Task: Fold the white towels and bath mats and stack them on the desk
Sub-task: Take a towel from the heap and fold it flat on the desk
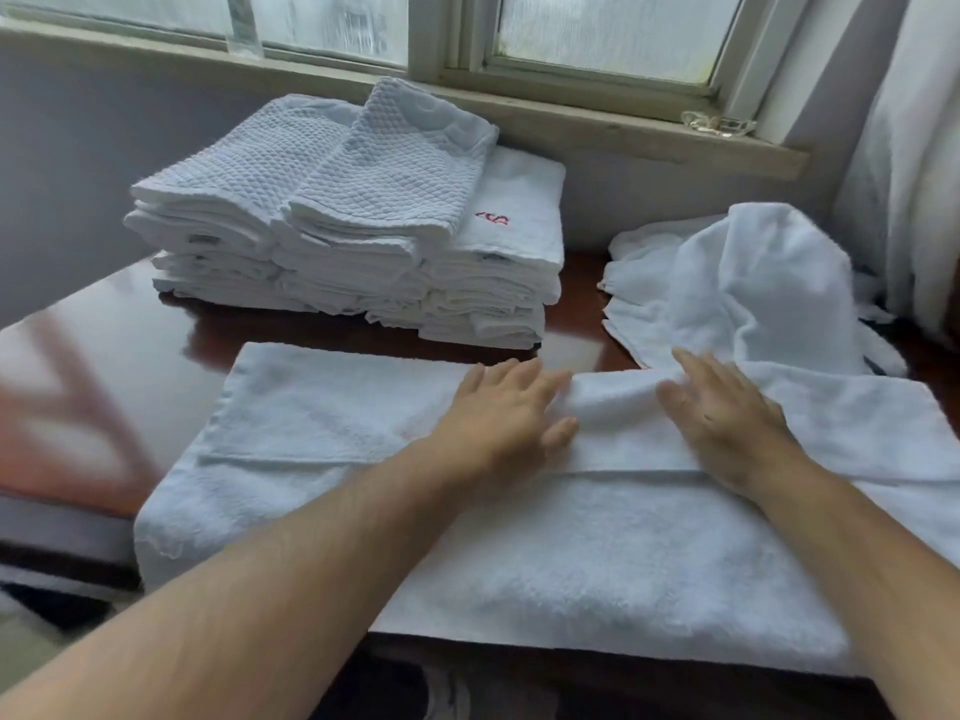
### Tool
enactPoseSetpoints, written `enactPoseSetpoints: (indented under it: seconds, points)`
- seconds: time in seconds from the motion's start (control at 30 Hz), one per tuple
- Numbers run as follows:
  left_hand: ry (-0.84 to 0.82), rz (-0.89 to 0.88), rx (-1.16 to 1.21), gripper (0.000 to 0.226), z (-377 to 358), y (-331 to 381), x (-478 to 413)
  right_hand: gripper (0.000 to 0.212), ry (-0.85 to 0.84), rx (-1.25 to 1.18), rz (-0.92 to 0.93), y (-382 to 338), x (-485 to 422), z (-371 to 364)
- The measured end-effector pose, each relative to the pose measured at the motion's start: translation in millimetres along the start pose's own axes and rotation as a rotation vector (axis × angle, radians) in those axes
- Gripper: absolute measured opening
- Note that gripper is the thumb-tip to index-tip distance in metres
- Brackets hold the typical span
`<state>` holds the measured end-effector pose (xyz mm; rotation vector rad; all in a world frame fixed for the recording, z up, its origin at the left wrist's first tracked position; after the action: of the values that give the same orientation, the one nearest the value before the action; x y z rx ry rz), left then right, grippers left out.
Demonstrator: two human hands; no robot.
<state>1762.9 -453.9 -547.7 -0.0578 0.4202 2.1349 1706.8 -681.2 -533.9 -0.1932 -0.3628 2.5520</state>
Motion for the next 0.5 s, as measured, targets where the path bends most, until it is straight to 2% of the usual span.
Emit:
enactPoseSetpoints:
  seconds: [0.1, 0.2, 0.27, 0.37, 0.43, 0.5]
  points:
    - [-0.067, 0.044, -0.072, 0.070, -12.8, -9.4, 0.8, 0.075, -0.106, 0.182, -0.116, 30.7, -14.3, -6.1]
    - [-0.105, 0.073, -0.075, 0.074, -17.7, -15.7, 1.4, 0.072, -0.072, 0.303, -0.180, 28.0, -15.6, -10.0]
    - [-0.072, 0.069, -0.039, 0.068, -15.4, -17.2, -4.0, 0.064, 0.010, 0.257, -0.057, 8.8, -8.5, -12.9]
    - [0.088, 0.067, -0.043, 0.055, 5.8, -27.8, -19.4, 0.050, 0.079, -0.002, 0.221, -24.8, 2.5, -5.5]
    - [0.070, 0.078, -0.071, 0.050, 15.7, -39.3, -29.5, 0.050, 0.046, -0.090, 0.265, -39.2, -2.6, -1.4]
    - [-0.002, 0.084, -0.071, 0.046, 19.0, -49.0, -35.7, 0.058, 0.021, -0.046, 0.263, -48.3, -11.6, -4.1]
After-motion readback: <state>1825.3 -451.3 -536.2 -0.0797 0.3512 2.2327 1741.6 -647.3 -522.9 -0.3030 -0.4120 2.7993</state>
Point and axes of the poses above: each hand's wrist, its own x-axis away from the middle knuckle, its own z-axis out of the back of the hand, y = z × x, the point moved 6 cm from there along -x, towards the middle knuckle, and after that the axes turned 14 degrees about -z, right-handed, at the moved point
